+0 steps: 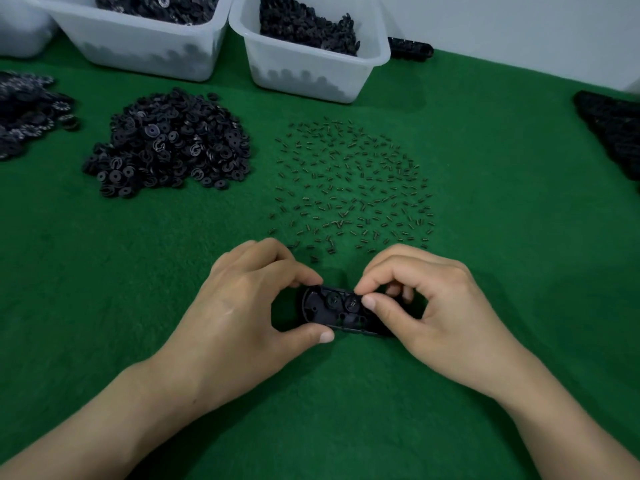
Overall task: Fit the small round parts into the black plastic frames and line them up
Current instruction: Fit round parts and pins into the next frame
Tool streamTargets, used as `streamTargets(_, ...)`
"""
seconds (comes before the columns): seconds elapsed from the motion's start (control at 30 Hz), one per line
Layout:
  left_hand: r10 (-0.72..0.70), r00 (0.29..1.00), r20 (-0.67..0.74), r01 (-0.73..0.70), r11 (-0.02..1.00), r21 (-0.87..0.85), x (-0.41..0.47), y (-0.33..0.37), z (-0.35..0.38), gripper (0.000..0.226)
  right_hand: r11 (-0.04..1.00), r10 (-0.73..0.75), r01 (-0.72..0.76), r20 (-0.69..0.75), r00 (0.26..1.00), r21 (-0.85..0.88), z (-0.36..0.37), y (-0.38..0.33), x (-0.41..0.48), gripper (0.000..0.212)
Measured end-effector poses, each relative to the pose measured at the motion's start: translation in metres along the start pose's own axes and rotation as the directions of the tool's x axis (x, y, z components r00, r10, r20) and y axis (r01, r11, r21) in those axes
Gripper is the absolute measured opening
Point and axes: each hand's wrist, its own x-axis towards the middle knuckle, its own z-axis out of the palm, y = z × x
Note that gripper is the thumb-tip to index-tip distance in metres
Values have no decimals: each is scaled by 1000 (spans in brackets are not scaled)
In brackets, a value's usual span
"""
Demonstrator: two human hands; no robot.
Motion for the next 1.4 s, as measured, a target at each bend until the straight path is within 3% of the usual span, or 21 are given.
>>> streamTargets(0.2, 1, 1000, -10, -1, 1000, 4, 0, -1, 1, 46, 997, -17, 20, 41, 999, -77, -3, -2, -2, 10)
streamTargets(0.3, 3, 1000, -8, -3, 1000, -11, 0, -1, 1, 49, 992, 53, -59, -57, 997, -107, -17, 5, 5, 14)
streamTargets(0.4, 8, 1000, -8, -8, 1000, -2, 0, -1, 1, 47, 952, 96, -124, -110, 989, -280, -23, 11, 20, 12)
streamTargets(0.67, 5, 1000, -14, -5, 1000, 10, -1, 0, 0, 49, 876, 121, -81, 55, 991, -475, -16, 3, 36, 5)
streamTargets(0.77, 4, 1000, -11, -4, 1000, 20, -1, 0, 1, 46, 917, 115, -102, 10, 993, -387, -20, 4, 27, 8)
streamTargets(0.93, 10, 1000, -7, -10, 1000, 8, -1, 0, 1, 48, 995, 102, -102, -42, 994, 6, -14, 2, -2, 17)
streamTargets(1.23, 6, 1000, -7, -6, 1000, 4, 0, 2, -1, 49, 994, 71, -62, -99, 993, 92, 0, 7, -11, 7)
streamTargets(1.4, -2, 1000, -5, 2, 1000, 4, 0, 3, -1, 51, 999, 34, -32, -111, 993, 22, 2, 8, -11, 4)
